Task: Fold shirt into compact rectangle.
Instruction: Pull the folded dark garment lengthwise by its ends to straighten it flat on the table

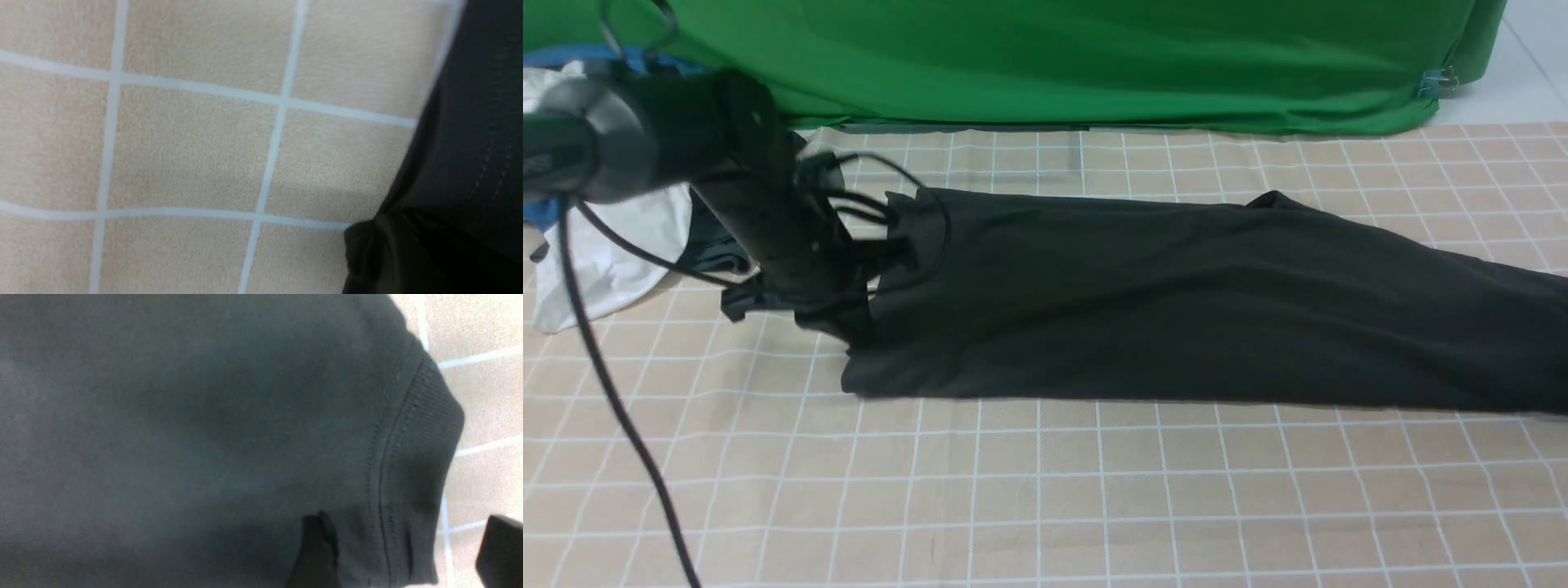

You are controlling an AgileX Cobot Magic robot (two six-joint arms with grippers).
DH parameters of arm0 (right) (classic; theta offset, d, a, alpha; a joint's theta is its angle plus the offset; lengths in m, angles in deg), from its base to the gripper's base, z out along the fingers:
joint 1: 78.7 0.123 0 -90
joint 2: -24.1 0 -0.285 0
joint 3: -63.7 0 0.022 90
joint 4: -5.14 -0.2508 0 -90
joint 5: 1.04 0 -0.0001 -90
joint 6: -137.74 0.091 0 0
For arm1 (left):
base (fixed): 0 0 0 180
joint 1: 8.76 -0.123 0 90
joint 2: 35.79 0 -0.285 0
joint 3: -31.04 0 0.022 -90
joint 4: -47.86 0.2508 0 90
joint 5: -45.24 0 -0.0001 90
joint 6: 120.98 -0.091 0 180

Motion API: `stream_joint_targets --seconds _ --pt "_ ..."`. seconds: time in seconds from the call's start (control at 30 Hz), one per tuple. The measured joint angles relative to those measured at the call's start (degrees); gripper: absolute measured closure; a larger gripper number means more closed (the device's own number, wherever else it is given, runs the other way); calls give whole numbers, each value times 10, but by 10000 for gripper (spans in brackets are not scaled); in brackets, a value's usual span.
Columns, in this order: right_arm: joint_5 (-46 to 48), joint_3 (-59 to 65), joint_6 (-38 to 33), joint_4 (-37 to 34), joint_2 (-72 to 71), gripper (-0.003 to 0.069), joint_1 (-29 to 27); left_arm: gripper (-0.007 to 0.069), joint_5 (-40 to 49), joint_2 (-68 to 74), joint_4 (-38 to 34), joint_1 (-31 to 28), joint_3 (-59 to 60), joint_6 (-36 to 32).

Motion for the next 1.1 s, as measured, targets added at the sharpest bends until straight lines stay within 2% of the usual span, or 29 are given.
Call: stream_joint_targets --seconds 0.33,0.5,0.7,0.87,0.9,0.97,1.0,1.03,1.1 --pt "4 0 0 0 0 130 0 611 5 -48 16 0 -55 25" --pt "5 -4 0 0 0 130 0 611 64 -55 4 0 -136 39" --pt "5 -4 0 0 0 130 0 586 94 -12 -11 1 -147 27" --pt "5 -4 4 0 0 130 0 387 128 36 -11 13 -147 -12" --pt "5 -4 4 0 0 130 0 378 127 38 -10 14 -147 -12" --pt "5 -4 4 0 0 130 0 249 121 48 6 24 -147 -18" --pt "5 -4 4 0 0 130 0 221 119 49 12 26 -147 -19" --pt "5 -4 4 0 0 130 0 157 117 54 20 28 -147 -20" --pt "6 -4 4 0 0 130 0 118 115 57 24 29 -147 -20"
